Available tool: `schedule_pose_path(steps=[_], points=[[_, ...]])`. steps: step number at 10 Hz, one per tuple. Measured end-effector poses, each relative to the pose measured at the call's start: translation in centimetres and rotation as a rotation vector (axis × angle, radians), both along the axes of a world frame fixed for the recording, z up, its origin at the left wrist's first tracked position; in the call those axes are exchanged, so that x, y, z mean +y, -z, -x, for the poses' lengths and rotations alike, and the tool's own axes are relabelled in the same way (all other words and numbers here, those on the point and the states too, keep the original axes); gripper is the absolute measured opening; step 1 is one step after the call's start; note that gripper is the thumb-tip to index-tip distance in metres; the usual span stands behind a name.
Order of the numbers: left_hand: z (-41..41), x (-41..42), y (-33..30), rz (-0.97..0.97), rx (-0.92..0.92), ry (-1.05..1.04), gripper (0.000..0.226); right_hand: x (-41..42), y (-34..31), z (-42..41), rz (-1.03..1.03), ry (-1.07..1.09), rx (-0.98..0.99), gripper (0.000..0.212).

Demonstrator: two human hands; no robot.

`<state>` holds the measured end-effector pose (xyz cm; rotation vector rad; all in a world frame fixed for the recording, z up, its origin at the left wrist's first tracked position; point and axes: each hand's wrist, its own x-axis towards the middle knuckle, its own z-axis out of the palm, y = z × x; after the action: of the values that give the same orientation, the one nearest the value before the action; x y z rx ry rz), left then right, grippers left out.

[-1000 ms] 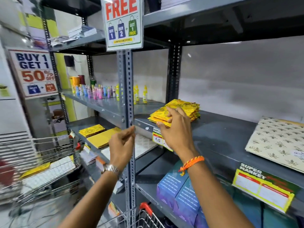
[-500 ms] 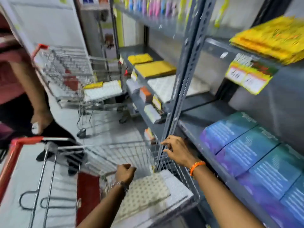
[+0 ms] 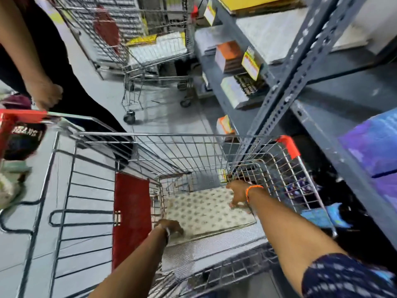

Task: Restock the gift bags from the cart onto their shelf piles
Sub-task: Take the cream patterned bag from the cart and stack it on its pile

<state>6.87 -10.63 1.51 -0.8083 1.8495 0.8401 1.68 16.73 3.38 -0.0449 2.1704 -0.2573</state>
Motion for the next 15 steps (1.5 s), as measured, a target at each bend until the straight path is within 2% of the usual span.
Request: schedule_pose_path(steps=[1,2,3,4,5,6,7,8,9,10,11,12,13,14,15], points=[[0.2,0.6,1.8,0.088,0.076,0.233,0.053,-0.3,2.7,1.7,0.010,-0.012,-0.113,0.102],[0.9,0.6,2.6,0.128,0.024,0.199,0.038,-0.7,4.2,2.3,-0.040,-0.073,-0.176,0.115],[0.2,0.6,2.7,0.120,0.066,0.238,0.054,-1.1,5.2,2.9,-0.138,-0.168,-0.094,0.124],[-0.1,0.6,2.6,0.183,0.117,0.411,0.060,-0.7,4.9,2.9,-0.115,-0.108,-0.031,0.123],[0.4,0.0,-0.9,0.163,0.225,0.014,0.065,0.6,2.2,2.5,0.058,0.124,0.080,0.108],[0.9,-0.4,-2.8,0.142,0.216,-0.106,0.073,1.5,-1.1,2.0,0.197,0.208,0.165,0.082],[2.0,-0.9,-7.0,0.081,0.317,-0.174,0.058,2.9,-6.6,0.5,0.463,0.346,0.277,0.020],[2.6,-0.9,-12.0,-0.033,0.360,-0.119,0.042,3.7,-11.2,-1.6,0.585,0.477,0.361,0.010],[4.5,-1.3,-19.5,-0.111,0.639,-0.067,0.023,5.0,-17.0,-4.6,0.669,0.618,0.616,0.013],[5.4,-0.4,-26.0,-0.334,0.779,-0.168,0.024,5.9,-21.2,-6.9,0.724,0.720,0.780,0.016],[6.9,2.2,-34.6,-0.678,0.941,-0.201,0.026,6.6,-26.4,-9.9,0.775,0.910,0.992,0.007],[7.5,4.5,-39.1,-0.856,1.024,-0.176,0.012,6.3,-29.3,-11.2,0.813,1.000,1.126,0.007],[7.0,7.9,-44.1,-1.035,1.135,-0.088,0.021,5.0,-33.7,-13.0,0.898,1.094,1.337,0.007],[6.4,9.5,-46.5,-1.095,1.209,0.017,0.024,4.4,-36.2,-14.4,0.920,1.121,1.452,0.011],[5.5,11.4,-49.2,-1.232,1.247,0.039,0.021,4.0,-39.4,-16.7,0.921,1.174,1.541,0.039]])
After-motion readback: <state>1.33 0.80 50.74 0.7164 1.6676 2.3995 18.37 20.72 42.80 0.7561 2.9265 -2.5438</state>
